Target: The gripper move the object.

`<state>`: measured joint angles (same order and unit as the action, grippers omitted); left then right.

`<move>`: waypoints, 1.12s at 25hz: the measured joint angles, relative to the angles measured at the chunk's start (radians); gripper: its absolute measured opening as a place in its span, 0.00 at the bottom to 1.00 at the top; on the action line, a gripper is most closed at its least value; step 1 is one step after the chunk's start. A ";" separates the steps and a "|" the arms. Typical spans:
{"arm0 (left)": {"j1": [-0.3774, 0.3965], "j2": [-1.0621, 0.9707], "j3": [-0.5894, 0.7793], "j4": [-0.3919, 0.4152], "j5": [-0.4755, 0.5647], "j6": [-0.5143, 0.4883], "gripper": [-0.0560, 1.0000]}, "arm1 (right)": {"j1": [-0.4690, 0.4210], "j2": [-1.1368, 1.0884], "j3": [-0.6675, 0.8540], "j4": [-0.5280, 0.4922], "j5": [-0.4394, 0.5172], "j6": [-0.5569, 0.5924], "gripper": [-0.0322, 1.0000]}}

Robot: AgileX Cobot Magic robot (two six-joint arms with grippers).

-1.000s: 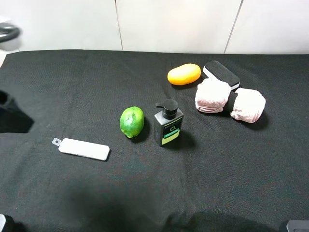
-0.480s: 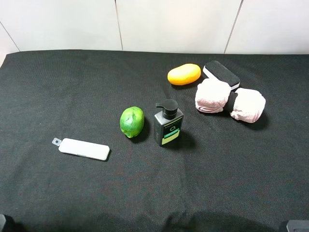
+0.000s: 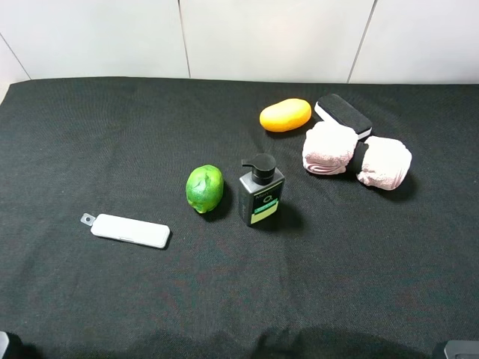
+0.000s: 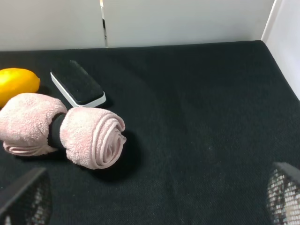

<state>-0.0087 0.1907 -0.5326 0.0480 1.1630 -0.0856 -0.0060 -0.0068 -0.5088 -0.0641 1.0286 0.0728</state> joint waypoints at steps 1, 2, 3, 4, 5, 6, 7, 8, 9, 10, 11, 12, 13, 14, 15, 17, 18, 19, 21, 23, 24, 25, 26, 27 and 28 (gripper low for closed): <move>0.001 -0.017 0.001 0.000 -0.004 0.006 0.78 | 0.000 0.000 0.000 0.000 0.000 0.000 0.70; 0.004 -0.040 0.001 0.000 -0.005 0.014 0.78 | 0.000 0.000 0.000 0.000 0.000 0.000 0.70; 0.007 -0.064 0.002 0.000 -0.009 0.019 0.78 | 0.000 0.000 0.000 0.000 0.000 0.000 0.70; 0.009 -0.088 0.005 -0.001 -0.018 0.023 0.78 | 0.000 0.000 0.000 0.000 0.000 0.000 0.70; 0.009 -0.119 0.007 -0.005 -0.023 0.027 0.78 | 0.000 0.000 0.000 0.000 0.000 0.000 0.70; 0.009 -0.153 0.012 -0.009 -0.034 0.036 0.78 | 0.000 0.000 0.000 0.000 0.000 0.000 0.70; 0.009 -0.178 0.016 -0.011 -0.043 0.046 0.78 | 0.000 0.000 0.000 0.000 0.000 0.000 0.70; 0.009 -0.191 0.022 -0.015 -0.055 0.058 0.78 | 0.000 0.000 0.000 0.000 0.000 0.000 0.70; 0.010 -0.194 0.027 -0.022 -0.062 0.068 0.78 | 0.000 0.000 0.000 0.000 0.000 0.000 0.70; 0.010 -0.194 0.032 -0.029 -0.076 0.078 0.78 | 0.000 0.000 0.000 0.000 0.000 0.000 0.70; 0.010 -0.194 0.037 -0.036 -0.084 0.086 0.78 | 0.000 0.000 0.000 0.000 0.000 0.000 0.70; 0.010 -0.194 0.040 -0.041 -0.086 0.091 0.78 | 0.000 0.000 0.000 0.000 0.000 0.000 0.70; 0.010 -0.194 0.042 -0.048 -0.091 0.097 0.78 | 0.000 0.000 0.000 0.001 0.000 0.000 0.70; 0.010 -0.194 0.042 -0.048 -0.095 0.099 0.78 | 0.000 0.000 0.000 0.003 0.000 0.000 0.70; 0.010 -0.194 0.042 -0.048 -0.098 0.101 0.78 | 0.000 0.000 0.000 0.003 0.000 0.000 0.70; 0.010 -0.194 0.042 -0.048 -0.098 0.103 0.78 | 0.000 0.000 0.000 0.003 0.000 0.000 0.70; 0.010 -0.194 0.042 -0.048 -0.098 0.103 0.78 | 0.000 0.000 0.000 0.003 0.000 0.000 0.70; 0.010 -0.194 0.042 -0.048 -0.098 0.103 0.78 | 0.000 0.000 0.000 0.003 0.000 0.000 0.70; 0.010 -0.194 0.042 -0.048 -0.098 0.103 0.78 | 0.000 0.000 0.000 0.003 0.000 0.000 0.70; 0.010 -0.194 0.042 -0.048 -0.098 0.104 0.78 | 0.000 0.000 0.000 0.003 0.000 0.000 0.70; 0.010 -0.194 0.042 -0.048 -0.098 0.104 0.78 | 0.000 0.000 0.000 0.003 0.000 0.000 0.70; 0.010 -0.194 0.042 -0.048 -0.098 0.104 0.78 | 0.000 0.000 0.000 0.004 0.000 0.000 0.70; 0.010 -0.194 0.042 -0.048 -0.098 0.104 0.78 | 0.000 0.000 0.000 0.004 0.000 0.000 0.70; 0.010 -0.194 0.042 -0.048 -0.098 0.104 0.78 | 0.000 0.000 0.000 0.004 0.000 0.000 0.70; 0.010 -0.194 0.042 -0.048 -0.098 0.104 0.78 | 0.000 0.000 0.000 0.004 0.000 0.000 0.70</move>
<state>0.0014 -0.0030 -0.4901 0.0000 1.0649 0.0181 -0.0060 -0.0068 -0.5088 -0.0601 1.0286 0.0728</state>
